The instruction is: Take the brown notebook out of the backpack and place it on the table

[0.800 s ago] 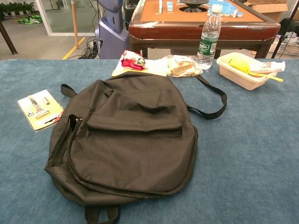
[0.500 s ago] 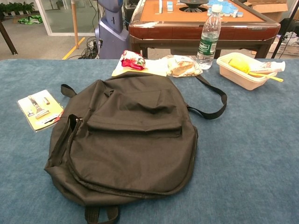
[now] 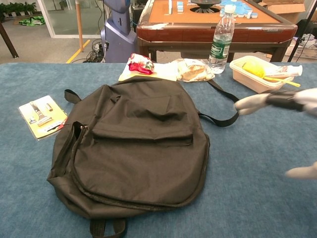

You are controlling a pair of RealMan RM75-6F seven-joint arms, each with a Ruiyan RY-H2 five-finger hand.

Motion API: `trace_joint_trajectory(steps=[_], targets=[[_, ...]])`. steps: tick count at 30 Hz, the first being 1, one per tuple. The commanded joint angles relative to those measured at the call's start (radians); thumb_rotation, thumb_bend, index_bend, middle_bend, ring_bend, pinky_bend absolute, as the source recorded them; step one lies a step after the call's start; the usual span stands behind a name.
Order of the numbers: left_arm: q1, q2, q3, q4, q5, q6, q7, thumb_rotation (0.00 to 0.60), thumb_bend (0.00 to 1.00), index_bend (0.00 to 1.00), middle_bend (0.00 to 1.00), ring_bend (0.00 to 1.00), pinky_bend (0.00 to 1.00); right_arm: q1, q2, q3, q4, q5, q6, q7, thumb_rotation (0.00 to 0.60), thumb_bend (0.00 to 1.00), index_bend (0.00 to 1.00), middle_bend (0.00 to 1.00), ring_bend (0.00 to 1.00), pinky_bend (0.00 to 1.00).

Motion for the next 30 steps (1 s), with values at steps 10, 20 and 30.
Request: trace_joint_trajectory(steps=[10, 20, 30], targets=[[0.003, 0.027, 0.007, -0.033, 0.022, 0.002, 0.006, 0.6, 0.31, 0.19, 0.12, 0.15, 0.14, 0.2, -0.309, 0.057, 0.125, 0.083, -0.229, -0.057, 0.6, 0.02, 0.09, 0.05, 0.0, 0.06], [0.004, 0.04, 0.012, -0.047, 0.028, -0.01, -0.012, 0.6, 0.31, 0.19, 0.12, 0.15, 0.14, 0.248, -0.462, 0.064, 0.222, 0.126, -0.235, -0.11, 0.6, 0.02, 0.01, 0.02, 0.0, 0.05], [0.005, 0.043, 0.017, -0.046, 0.031, -0.02, -0.034, 0.6, 0.31, 0.19, 0.12, 0.15, 0.14, 0.275, -0.559, 0.063, 0.311, 0.16, -0.222, -0.159, 0.6, 0.02, 0.0, 0.02, 0.0, 0.05]])
